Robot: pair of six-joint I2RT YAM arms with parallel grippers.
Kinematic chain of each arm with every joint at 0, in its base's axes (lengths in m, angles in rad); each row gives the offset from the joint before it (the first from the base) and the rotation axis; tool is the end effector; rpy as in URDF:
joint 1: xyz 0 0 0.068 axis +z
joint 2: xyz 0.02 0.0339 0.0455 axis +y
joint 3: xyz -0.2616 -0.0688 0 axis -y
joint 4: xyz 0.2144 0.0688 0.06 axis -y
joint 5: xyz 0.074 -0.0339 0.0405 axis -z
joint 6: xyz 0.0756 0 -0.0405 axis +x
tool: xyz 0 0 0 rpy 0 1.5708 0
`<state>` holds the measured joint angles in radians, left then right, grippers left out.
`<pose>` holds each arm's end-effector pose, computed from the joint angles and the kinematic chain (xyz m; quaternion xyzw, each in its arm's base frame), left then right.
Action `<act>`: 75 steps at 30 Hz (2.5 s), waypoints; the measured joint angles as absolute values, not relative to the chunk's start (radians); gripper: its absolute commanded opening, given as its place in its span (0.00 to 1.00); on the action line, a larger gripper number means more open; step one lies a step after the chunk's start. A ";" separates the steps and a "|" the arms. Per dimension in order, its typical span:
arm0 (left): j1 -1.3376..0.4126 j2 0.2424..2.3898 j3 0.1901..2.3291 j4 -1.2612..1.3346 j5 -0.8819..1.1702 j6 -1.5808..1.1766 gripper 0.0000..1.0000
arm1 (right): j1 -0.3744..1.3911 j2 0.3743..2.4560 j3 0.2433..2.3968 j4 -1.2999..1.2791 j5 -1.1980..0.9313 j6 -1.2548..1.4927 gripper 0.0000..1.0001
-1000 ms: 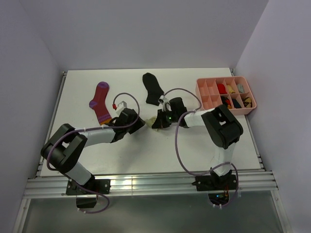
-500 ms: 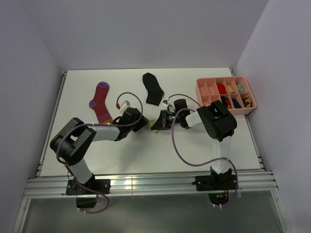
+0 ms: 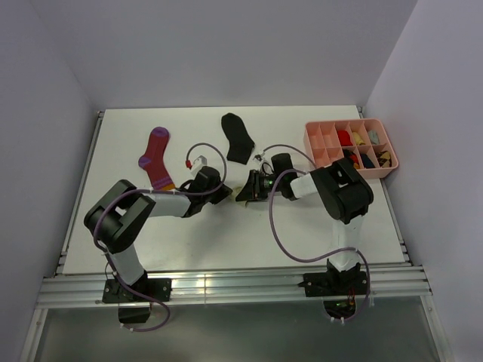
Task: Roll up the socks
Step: Roll the sock at the center of the board.
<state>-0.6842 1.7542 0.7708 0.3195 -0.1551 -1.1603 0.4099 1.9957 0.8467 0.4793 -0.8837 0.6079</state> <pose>0.2814 -0.2144 0.1339 -0.2443 0.8630 -0.3060 0.3193 0.3124 0.1994 0.1051 -0.1049 0.8282 0.5279 0.1562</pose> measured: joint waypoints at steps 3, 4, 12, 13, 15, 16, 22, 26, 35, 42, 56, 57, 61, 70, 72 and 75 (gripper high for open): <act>-0.694 1.759 0.785 0.305 -0.155 -1.152 0.00 | 0.412 1.937 0.829 0.439 -0.831 0.565 0.44; -0.697 1.759 0.787 0.300 -0.155 -1.147 0.00 | 0.414 1.913 0.822 0.423 -0.805 0.549 0.45; -0.704 1.759 0.830 0.221 -0.158 -1.118 0.00 | 0.551 1.608 0.759 0.305 -0.409 0.305 0.49; -0.704 1.759 0.834 0.212 -0.158 -1.114 0.00 | 0.579 1.584 0.756 0.304 -0.370 0.273 0.49; -0.704 1.759 0.841 0.197 -0.159 -1.109 0.00 | 0.639 1.546 0.742 0.310 -0.291 0.204 0.49; -0.704 1.759 0.845 0.192 -0.158 -1.104 0.00 | 0.664 1.539 0.733 0.313 -0.262 0.176 0.49; -0.704 1.759 0.859 0.167 -0.158 -1.089 0.00 | 0.738 1.562 0.682 0.330 -0.107 0.036 0.49; -0.704 1.759 0.864 0.155 -0.157 -1.085 0.00 | 0.789 1.601 0.671 0.360 -0.038 -0.026 0.49; -0.704 1.761 0.868 0.149 -0.154 -1.085 0.00 | 0.846 1.667 0.678 0.381 0.061 -0.095 0.49; -0.690 1.761 0.868 0.146 -0.154 -1.086 0.06 | 0.857 1.723 0.727 0.377 0.118 -0.110 0.00; -0.680 1.666 0.801 0.144 -0.208 -1.123 0.67 | 0.723 1.761 0.866 0.175 -0.247 0.039 0.00; -0.678 1.650 0.788 0.145 -0.212 -1.125 0.69 | 0.693 1.777 0.882 0.164 -0.311 0.063 0.00; -0.683 1.602 0.761 0.148 -0.216 -1.130 0.69 | 0.579 1.854 0.933 0.151 -0.547 0.180 0.00; -0.684 1.588 0.712 0.178 -0.210 -1.137 0.67 | 0.452 2.009 0.951 0.271 -0.928 0.450 0.00; -0.684 1.589 0.712 0.182 -0.209 -1.138 0.67 | 0.437 2.033 0.951 0.297 -0.979 0.508 0.00; -0.684 1.601 0.713 0.200 -0.207 -1.138 0.64 | 0.428 2.049 0.951 0.305 -1.019 0.554 0.00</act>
<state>-0.6842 1.6012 0.7132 0.2001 -0.2073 -1.1381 0.4278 2.0495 0.9508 0.3050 -1.0187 0.5545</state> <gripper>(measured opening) 0.667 0.043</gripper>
